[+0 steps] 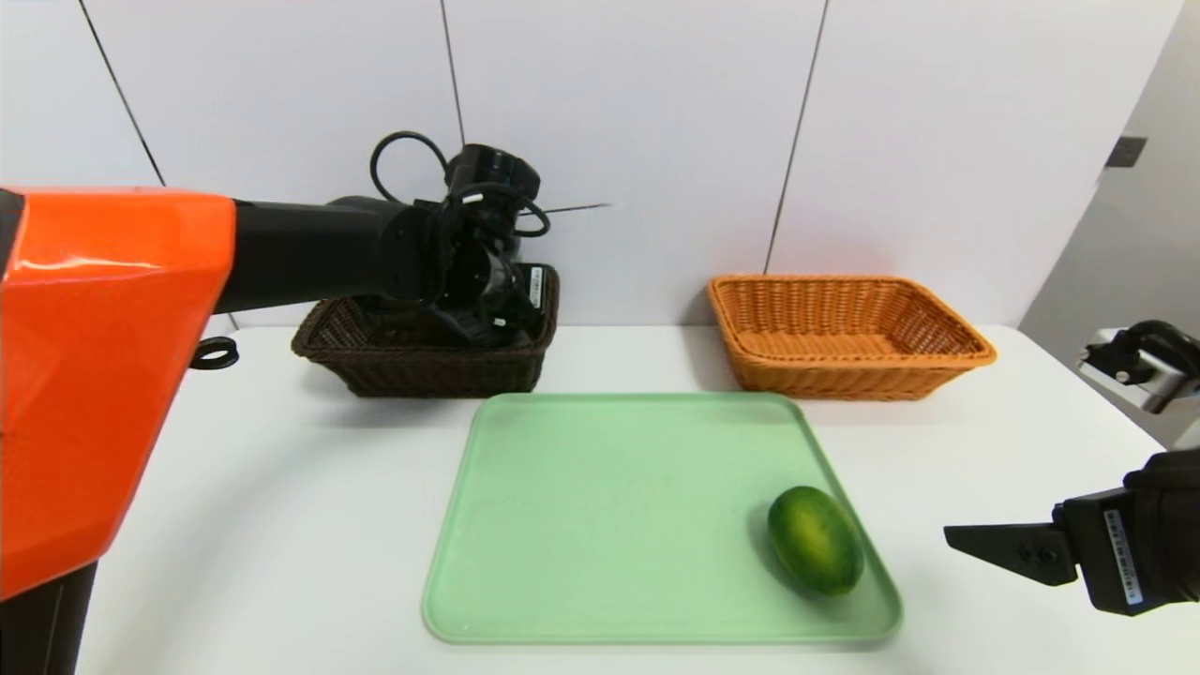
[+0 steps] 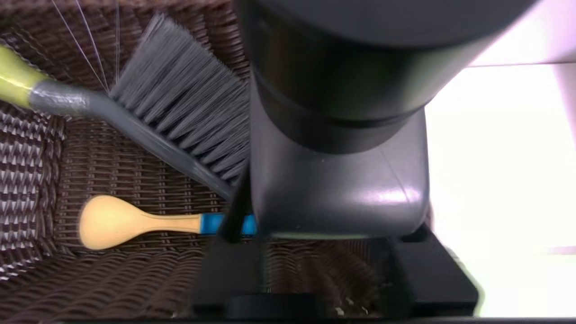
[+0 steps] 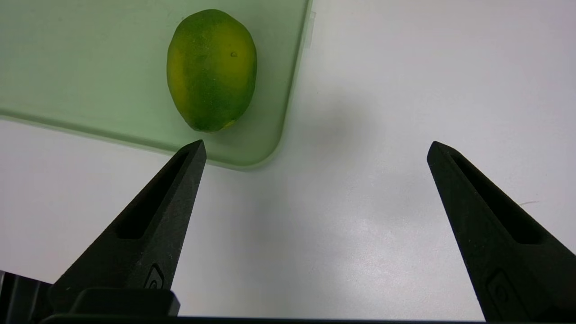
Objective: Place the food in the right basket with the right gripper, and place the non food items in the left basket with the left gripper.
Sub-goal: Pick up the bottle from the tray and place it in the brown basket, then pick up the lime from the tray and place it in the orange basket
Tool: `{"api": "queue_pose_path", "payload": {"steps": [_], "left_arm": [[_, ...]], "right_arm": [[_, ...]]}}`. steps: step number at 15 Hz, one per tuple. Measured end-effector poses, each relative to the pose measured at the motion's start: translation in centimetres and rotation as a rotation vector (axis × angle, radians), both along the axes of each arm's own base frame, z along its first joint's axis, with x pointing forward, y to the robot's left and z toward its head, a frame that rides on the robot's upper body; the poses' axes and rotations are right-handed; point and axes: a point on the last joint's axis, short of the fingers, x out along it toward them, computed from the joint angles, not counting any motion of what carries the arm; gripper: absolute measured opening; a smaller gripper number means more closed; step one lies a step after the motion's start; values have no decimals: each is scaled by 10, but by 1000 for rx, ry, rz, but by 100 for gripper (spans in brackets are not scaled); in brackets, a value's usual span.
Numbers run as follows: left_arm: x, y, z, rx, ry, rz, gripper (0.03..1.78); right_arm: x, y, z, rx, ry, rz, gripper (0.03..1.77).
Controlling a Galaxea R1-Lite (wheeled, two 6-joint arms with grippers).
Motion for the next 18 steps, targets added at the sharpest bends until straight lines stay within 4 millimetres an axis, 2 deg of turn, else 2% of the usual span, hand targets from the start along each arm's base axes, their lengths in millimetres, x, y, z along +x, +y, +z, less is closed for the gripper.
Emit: {"api": "queue_pose_path", "payload": {"steps": [2,5,8,12,15,18], "left_arm": [[6,-2,-10,1,16,6,94],[14,0,-22,-14,40,36,118],[12,5,-15,-20,32,48,135],[-4,30,25,-41,-24,81,149],[-27,53,66,-65,-88,108,156],[-52,79,99,-78,-129,148,161]], "right_arm": [[-1,-1,-1,-1,3,0,170],[-2,-1,-2,-3,4,0,170],[-2,-1,-2,-3,4,0,170],[-1,-1,-2,0,-2,0,170],[-1,0,-1,3,-6,-1,170],[-1,0,-1,4,-5,0,170]]}}
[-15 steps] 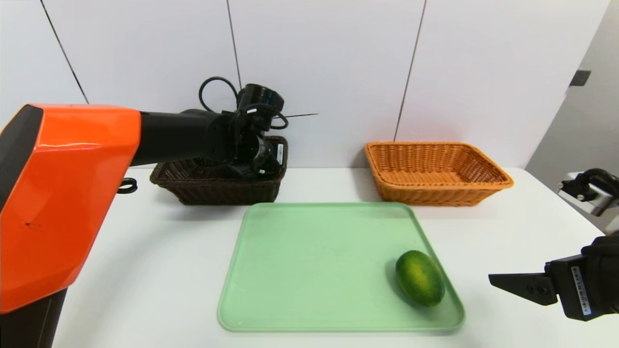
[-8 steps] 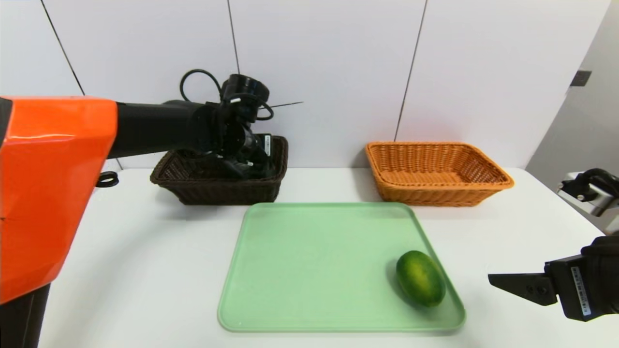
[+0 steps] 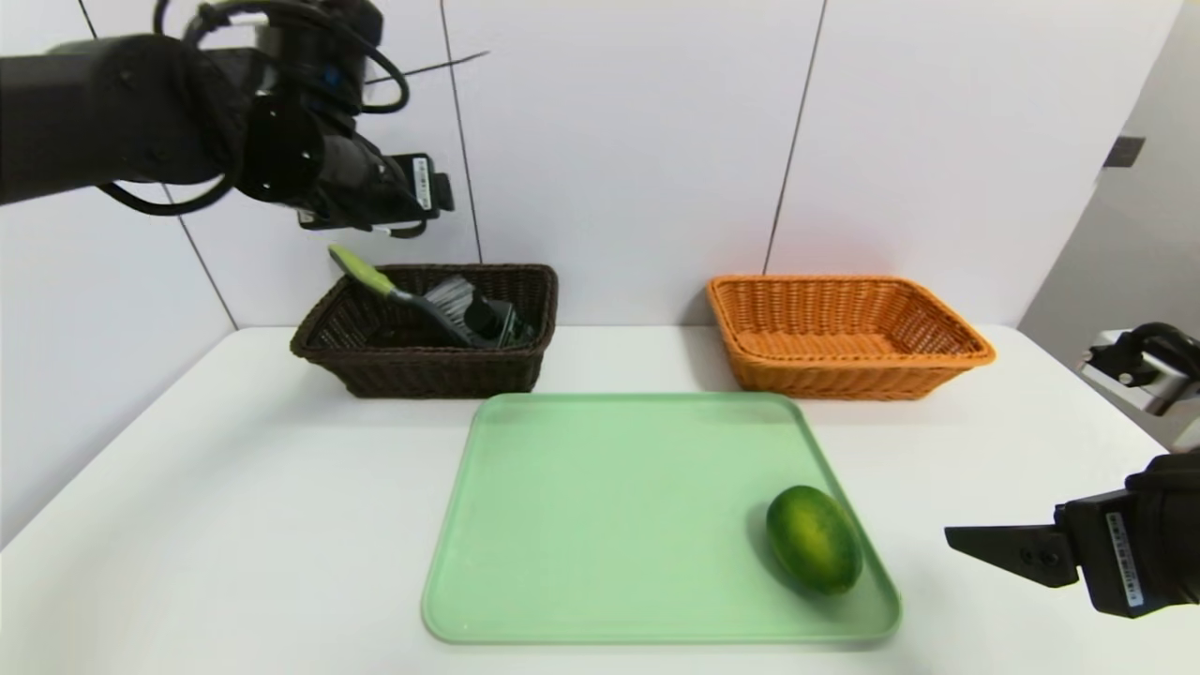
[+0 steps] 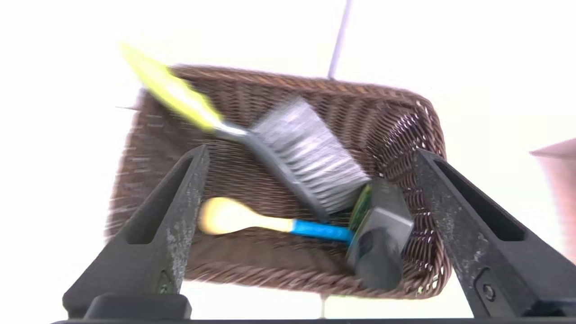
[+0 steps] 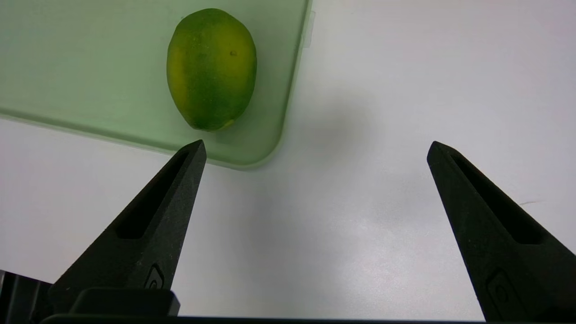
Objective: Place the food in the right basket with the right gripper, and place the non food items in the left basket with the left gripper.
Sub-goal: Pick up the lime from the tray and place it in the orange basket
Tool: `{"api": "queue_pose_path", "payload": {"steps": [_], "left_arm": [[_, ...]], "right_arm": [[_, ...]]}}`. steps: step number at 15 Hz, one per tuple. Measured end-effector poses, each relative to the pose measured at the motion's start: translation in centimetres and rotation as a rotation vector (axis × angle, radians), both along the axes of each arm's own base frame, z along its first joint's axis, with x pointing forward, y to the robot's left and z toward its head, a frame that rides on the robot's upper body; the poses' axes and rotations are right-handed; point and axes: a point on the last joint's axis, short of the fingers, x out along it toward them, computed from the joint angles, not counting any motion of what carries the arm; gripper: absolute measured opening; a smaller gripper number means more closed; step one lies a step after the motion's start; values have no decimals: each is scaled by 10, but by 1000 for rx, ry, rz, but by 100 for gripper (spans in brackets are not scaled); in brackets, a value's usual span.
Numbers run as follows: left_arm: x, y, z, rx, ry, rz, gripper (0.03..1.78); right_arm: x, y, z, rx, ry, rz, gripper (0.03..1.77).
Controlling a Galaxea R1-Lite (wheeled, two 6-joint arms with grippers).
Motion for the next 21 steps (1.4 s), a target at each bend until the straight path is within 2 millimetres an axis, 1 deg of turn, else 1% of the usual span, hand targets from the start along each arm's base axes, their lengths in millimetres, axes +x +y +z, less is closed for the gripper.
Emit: {"api": "queue_pose_path", "payload": {"steps": [2,4,5,7,10,12,14,17,19,21], "left_arm": [[-16,21,14,1,2,42,163],[-32,35,17,1,55,75,164],[-40,39,15,-10,89,89,165],[-58,45,4,-27,172,118,167],[-87,53,-21,-15,290,138,167],[-114,60,-38,3,356,142,167],[-141,61,-49,16,388,118,168],[-175,58,-59,36,398,45,169],[-192,56,-64,51,402,-2,169],[-204,54,-67,65,400,-53,169]], "right_arm": [[2,1,1,1,-1,1,170],[6,3,1,5,4,-3,170],[10,5,2,5,8,-5,170],[20,10,4,8,19,-11,170],[38,19,7,18,35,-21,170],[48,31,5,16,56,0,170],[55,45,1,9,78,37,170],[59,70,-4,-21,97,105,170],[62,83,-9,-63,103,119,170],[65,92,-17,-119,122,118,170]]}}
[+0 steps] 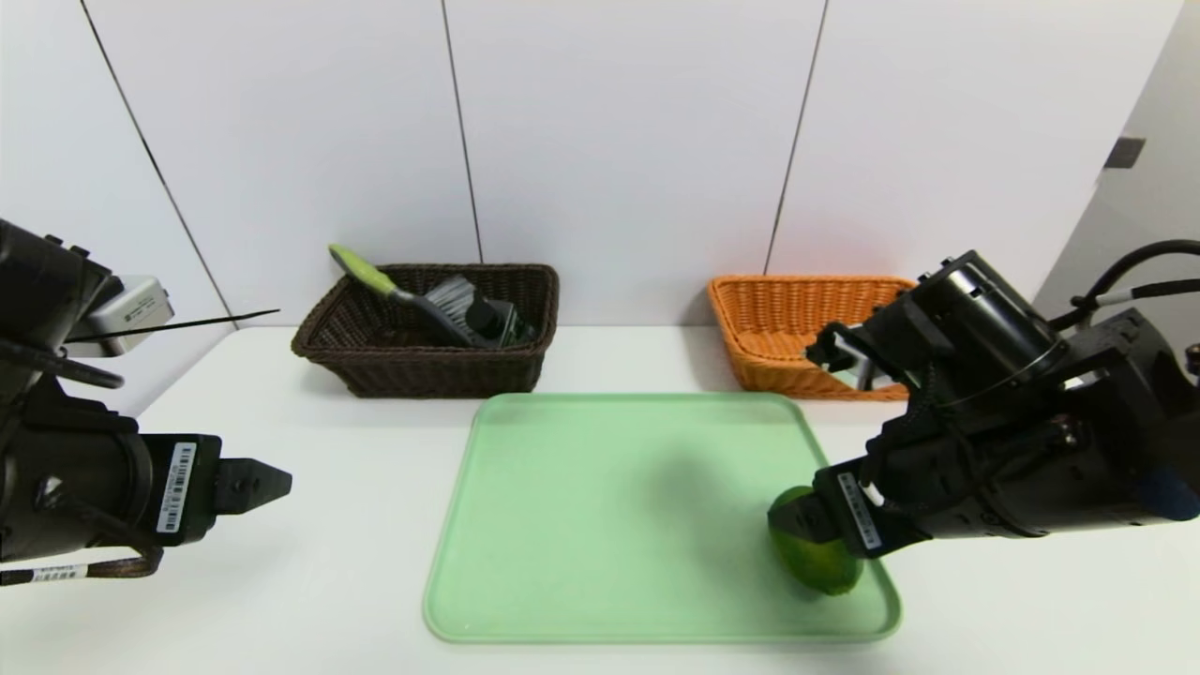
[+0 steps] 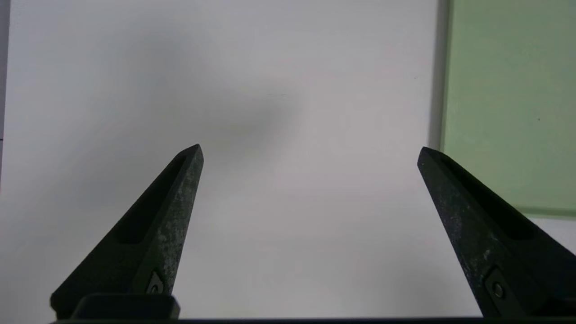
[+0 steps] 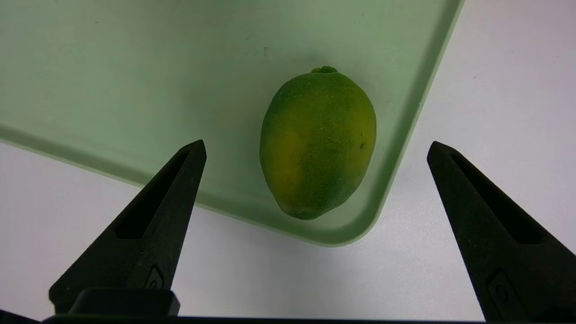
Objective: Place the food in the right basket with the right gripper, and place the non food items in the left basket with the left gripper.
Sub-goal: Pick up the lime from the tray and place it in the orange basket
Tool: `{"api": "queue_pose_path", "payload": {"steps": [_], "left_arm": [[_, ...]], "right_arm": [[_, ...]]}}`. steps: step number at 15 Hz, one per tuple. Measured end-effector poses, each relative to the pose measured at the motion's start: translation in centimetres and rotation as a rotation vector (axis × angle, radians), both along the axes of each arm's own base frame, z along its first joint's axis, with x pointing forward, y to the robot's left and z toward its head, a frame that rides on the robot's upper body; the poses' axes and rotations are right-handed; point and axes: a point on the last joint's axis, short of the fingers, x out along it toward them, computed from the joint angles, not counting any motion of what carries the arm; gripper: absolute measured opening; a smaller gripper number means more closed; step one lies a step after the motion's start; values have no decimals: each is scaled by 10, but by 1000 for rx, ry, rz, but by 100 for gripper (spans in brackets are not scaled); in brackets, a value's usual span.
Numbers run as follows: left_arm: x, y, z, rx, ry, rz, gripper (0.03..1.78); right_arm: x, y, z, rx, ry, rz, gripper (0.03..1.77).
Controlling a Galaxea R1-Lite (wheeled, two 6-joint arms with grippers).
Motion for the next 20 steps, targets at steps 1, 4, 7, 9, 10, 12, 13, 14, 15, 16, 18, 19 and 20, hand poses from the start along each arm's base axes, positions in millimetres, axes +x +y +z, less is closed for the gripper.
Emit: {"api": "queue_pose_path", "payload": {"steps": [1,4,7,9,10,12,13,14,15,16,18,19,20], "left_arm": [[-4,-2,0,-1,-4,-25,169],[-12,-8,2,8,-18,-128,169],[-10,-14,8,-42,-63,-264,169],[-8,-17,12,-55,-103,-320,169],[-8,-18,12,-53,-107,-346,169],[-8,-19,12,-81,-96,-394,169],[-9,-20,12,-101,-90,-417,169],[-9,-20,12,-123,-83,-445,169],[-10,-21,13,-145,-80,-470,169],[-10,-22,13,-165,-78,-493,169],[-9,-23,14,-185,-89,-512,169],[-8,-23,15,-190,-101,-526,169],[-8,-24,15,-182,-116,-544,169]], "right_arm": [[2,3,-3,-19,14,1,170],[8,9,-11,-44,35,-1,170],[13,10,-19,-58,56,-10,170],[14,11,-21,-62,64,-12,170],[14,11,-22,-63,67,-15,170],[14,11,-24,-69,84,-28,170],[14,10,-24,-71,88,-30,170],[14,10,-25,-72,91,-31,170],[14,10,-26,-73,93,-32,170],[14,10,-27,-76,97,-33,170],[15,10,-29,-82,106,-37,170],[15,10,-31,-85,111,-36,170],[16,10,-32,-86,113,-39,170]]}}
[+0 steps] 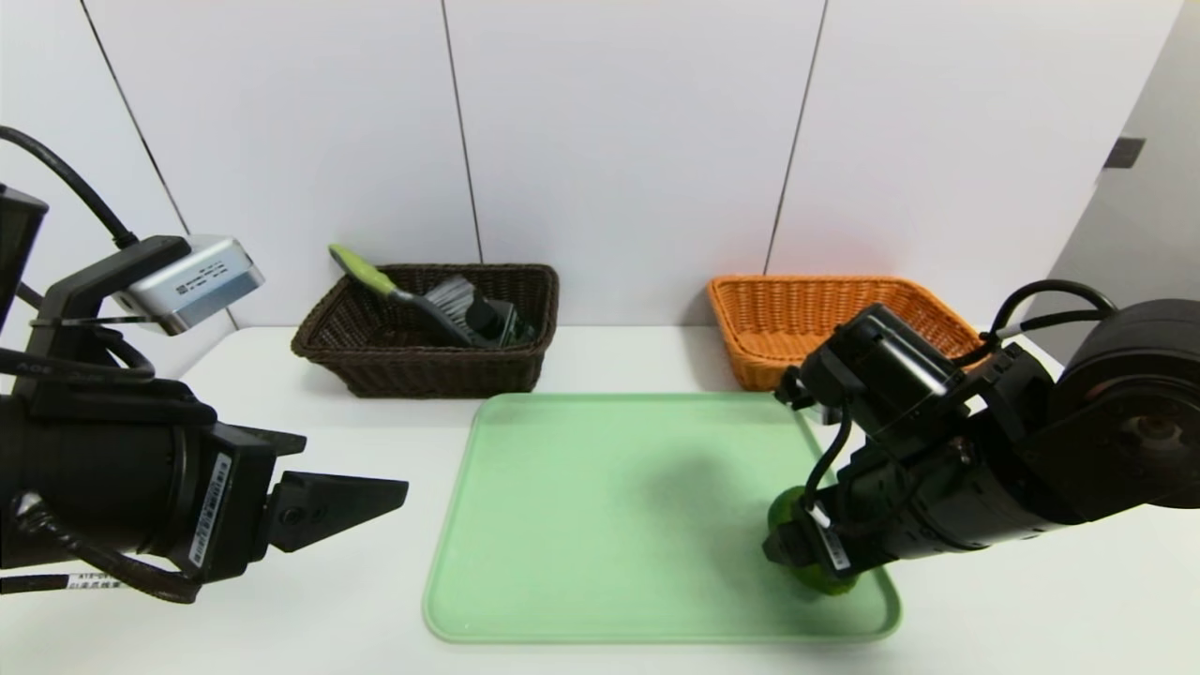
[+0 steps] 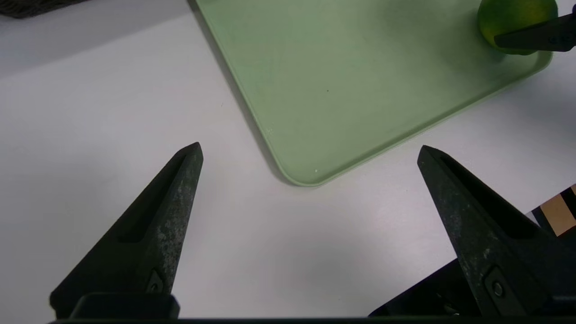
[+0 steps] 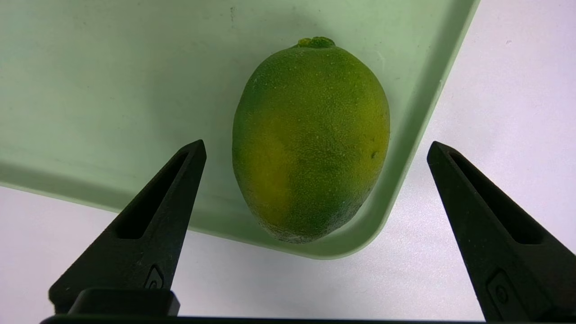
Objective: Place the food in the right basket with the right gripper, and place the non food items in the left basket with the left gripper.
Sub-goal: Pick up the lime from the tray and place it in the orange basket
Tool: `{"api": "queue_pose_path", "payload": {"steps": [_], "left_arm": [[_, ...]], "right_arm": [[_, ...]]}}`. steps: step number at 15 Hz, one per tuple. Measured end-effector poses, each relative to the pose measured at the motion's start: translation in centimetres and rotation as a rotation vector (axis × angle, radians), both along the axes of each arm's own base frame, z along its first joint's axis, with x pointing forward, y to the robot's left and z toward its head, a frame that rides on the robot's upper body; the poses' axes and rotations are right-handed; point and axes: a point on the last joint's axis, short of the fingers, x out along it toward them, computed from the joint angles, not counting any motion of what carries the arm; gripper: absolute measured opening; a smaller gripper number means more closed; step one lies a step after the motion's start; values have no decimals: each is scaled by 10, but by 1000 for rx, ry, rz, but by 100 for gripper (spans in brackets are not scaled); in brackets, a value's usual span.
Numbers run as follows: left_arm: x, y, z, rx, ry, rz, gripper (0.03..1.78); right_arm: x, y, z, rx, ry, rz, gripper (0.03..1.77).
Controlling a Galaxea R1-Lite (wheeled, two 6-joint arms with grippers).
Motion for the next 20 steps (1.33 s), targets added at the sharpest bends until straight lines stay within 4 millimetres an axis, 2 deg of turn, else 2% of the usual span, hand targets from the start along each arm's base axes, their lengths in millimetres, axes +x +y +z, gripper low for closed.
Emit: {"api": "queue_pose_path", "payload": {"steps": [4,7,9,16,18,20], "left_arm": [[1,-1,-1,15,-19,-34,169],[2,-1,1,7,-40,-32,169],[3,-2,4,-3,-57,-30,169],[3,-2,4,-4,-58,-28,169],[3,-2,4,-6,-61,-28,169],[3,-2,5,-7,-63,-27,169]], "right_arm": [[1,0,-1,-3,3,0,170],[0,0,-2,-4,5,2,123],[1,0,-3,-4,9,-2,103],[2,2,-5,1,17,-19,95],[1,0,6,26,-14,-21,95],[0,-2,26,74,-77,-26,94]]}}
